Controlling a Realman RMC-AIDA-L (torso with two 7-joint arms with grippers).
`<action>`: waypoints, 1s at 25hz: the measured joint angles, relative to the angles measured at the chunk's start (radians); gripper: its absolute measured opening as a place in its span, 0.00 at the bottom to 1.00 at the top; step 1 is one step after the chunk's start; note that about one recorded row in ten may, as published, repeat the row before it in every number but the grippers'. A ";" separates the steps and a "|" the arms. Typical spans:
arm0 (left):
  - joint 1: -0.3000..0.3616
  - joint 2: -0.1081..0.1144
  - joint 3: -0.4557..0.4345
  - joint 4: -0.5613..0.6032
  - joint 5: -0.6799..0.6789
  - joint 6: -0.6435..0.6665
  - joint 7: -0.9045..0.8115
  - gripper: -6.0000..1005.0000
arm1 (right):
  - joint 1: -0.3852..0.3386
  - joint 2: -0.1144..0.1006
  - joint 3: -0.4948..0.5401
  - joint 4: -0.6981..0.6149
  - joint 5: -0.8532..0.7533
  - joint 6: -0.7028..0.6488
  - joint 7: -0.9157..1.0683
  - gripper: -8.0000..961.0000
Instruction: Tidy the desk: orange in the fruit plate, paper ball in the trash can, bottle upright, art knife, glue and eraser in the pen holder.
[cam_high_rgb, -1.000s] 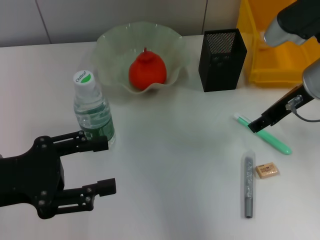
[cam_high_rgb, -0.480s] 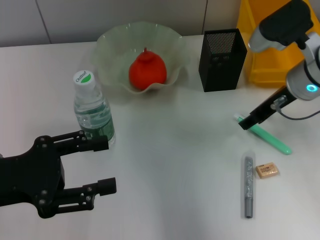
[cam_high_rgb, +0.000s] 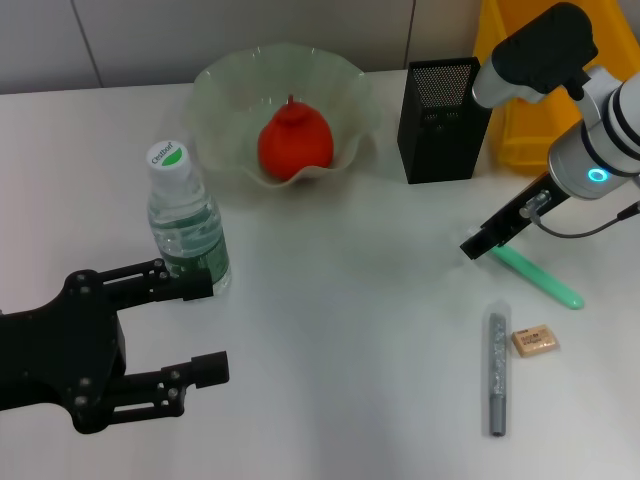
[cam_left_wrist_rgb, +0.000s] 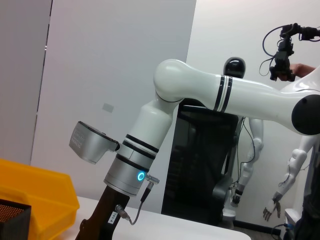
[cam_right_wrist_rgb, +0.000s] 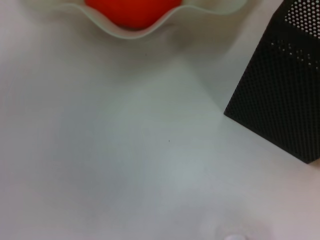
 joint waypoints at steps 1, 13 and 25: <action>0.000 0.000 0.000 0.000 0.000 0.000 0.000 0.74 | 0.000 0.000 0.000 0.000 0.000 0.000 0.000 0.69; 0.000 0.001 -0.002 -0.010 0.000 -0.004 0.000 0.74 | 0.015 0.000 -0.003 0.031 -0.001 0.011 -0.001 0.69; 0.004 0.001 -0.002 -0.015 0.000 -0.005 0.000 0.74 | 0.015 0.002 -0.012 0.035 0.008 0.018 -0.001 0.68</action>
